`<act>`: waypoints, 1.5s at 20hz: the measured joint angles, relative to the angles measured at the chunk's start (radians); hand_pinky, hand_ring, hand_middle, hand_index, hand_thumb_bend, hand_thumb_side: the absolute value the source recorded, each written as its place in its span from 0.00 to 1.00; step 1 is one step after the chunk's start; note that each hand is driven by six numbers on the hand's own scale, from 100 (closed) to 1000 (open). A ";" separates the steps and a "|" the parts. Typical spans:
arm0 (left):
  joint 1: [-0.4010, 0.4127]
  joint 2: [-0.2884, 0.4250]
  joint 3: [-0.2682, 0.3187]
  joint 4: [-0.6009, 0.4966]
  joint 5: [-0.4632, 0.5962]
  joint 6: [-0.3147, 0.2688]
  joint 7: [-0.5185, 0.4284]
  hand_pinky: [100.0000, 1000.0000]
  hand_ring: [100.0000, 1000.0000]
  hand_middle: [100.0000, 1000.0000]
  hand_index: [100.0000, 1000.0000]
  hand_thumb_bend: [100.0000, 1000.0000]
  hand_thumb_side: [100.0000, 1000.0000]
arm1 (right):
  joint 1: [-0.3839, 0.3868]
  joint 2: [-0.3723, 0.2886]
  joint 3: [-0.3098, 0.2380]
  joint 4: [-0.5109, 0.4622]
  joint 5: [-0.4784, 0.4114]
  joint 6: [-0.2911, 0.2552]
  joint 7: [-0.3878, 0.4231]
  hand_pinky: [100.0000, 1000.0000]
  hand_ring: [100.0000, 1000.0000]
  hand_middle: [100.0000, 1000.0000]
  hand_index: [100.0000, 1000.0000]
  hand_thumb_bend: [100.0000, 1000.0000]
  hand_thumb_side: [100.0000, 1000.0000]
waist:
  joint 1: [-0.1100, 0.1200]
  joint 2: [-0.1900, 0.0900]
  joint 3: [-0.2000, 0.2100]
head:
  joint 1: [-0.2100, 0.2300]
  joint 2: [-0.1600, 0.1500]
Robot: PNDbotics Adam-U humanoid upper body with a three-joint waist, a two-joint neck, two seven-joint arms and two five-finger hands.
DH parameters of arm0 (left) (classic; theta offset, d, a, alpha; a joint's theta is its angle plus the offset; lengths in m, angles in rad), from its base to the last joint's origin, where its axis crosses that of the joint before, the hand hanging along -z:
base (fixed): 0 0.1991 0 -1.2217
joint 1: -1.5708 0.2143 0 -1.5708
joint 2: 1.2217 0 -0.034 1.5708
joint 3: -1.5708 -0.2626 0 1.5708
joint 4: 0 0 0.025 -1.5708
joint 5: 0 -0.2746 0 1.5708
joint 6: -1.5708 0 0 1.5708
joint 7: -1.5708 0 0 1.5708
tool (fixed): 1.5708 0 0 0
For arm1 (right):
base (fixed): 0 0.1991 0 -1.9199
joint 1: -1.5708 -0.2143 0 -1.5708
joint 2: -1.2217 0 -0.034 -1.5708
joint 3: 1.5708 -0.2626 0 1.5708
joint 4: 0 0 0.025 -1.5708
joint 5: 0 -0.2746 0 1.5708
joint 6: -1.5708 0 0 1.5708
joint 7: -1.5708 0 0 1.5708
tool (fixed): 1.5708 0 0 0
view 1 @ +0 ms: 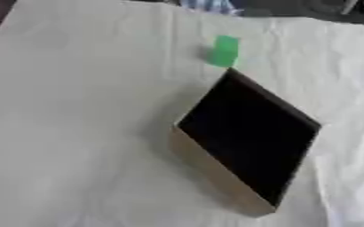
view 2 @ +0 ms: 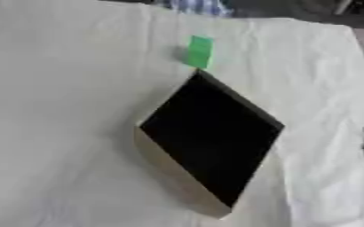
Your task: Pick up objects on the table and place them in the box.
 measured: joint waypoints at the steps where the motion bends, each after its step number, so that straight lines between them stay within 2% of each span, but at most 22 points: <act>1: 0.000 0.000 0.000 0.000 0.000 0.000 0.000 0.50 0.59 0.59 0.72 0.02 0.55 | 0.000 0.000 0.000 0.000 0.000 0.000 0.000 0.65 0.69 0.66 0.77 0.00 0.77 | 0.000 0.000 0.000 | 0.000 0.000; 10: 0.000 0.000 0.000 0.000 0.000 0.000 0.000 0.50 0.59 0.59 0.72 0.02 0.56 | 0.000 -0.013 0.000 0.000 0.001 0.015 0.009 0.66 0.70 0.67 0.78 0.00 0.75 | -0.002 0.000 0.000 | 0.000 0.000; 17: 0.001 0.000 -0.001 0.000 -0.001 0.001 -0.001 0.50 0.59 0.59 0.72 0.01 0.56 | -0.025 -0.147 0.001 0.000 0.027 0.074 0.012 0.68 0.72 0.69 0.79 0.00 0.72 | -0.013 0.013 0.008 | -0.001 0.000; 23: 0.001 0.001 -0.001 0.000 -0.002 0.004 -0.005 0.50 0.59 0.59 0.72 0.01 0.57 | -0.065 -0.309 0.008 0.000 0.039 0.191 0.067 0.70 0.75 0.73 0.80 0.00 0.75 | -0.021 0.026 0.021 | -0.003 0.000; 30: 0.001 0.010 -0.008 0.000 -0.002 0.008 -0.011 0.50 0.59 0.59 0.72 0.00 0.57 | -0.148 -0.524 0.042 0.011 0.027 0.393 0.222 0.75 0.81 0.79 0.85 0.00 0.82 | -0.025 0.027 0.033 | -0.009 0.000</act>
